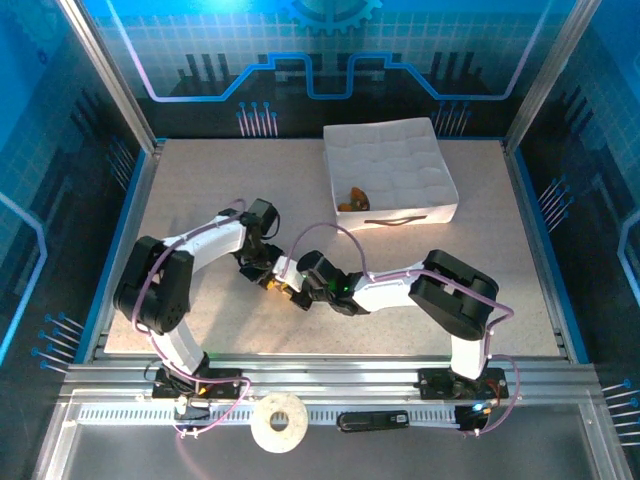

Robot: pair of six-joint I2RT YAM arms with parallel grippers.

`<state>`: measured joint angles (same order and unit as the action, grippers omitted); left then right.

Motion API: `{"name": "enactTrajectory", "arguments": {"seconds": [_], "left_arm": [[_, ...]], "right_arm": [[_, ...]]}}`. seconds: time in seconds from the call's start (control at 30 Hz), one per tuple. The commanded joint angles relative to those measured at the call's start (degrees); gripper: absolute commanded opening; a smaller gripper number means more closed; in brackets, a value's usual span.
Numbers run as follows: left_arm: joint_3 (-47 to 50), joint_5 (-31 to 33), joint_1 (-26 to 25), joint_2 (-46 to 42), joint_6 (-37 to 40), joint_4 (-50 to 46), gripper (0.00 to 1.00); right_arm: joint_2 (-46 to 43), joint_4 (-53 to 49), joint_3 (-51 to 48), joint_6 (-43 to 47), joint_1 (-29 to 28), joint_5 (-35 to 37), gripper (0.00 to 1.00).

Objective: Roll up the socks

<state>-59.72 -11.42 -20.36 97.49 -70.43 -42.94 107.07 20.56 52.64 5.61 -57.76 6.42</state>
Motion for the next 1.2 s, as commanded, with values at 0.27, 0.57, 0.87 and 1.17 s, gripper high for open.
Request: {"name": "enactTrajectory", "arguments": {"seconds": [0.27, 0.57, 0.87, 1.17], "left_arm": [[2.75, -1.68, 1.81, -10.25, -4.4, 0.55, 0.71], [5.38, -0.62, 2.17, -10.79, -4.34, 6.08, 0.73], [4.12, 1.28, 1.33, -4.97, 0.46, 9.19, 0.64], [0.6, 7.39, -2.35, 3.52, 4.55, 7.22, 0.59]], "right_arm": [[4.79, -9.94, -0.4, -11.86, 7.61, -13.53, 0.0], [7.86, -12.06, 0.12, -17.56, 11.76, -22.49, 0.0], [10.82, -11.73, 0.28, -27.12, 16.43, -29.68, 0.0], [12.02, -12.78, 1.02, -33.14, 19.66, -33.1, 0.0]]}}
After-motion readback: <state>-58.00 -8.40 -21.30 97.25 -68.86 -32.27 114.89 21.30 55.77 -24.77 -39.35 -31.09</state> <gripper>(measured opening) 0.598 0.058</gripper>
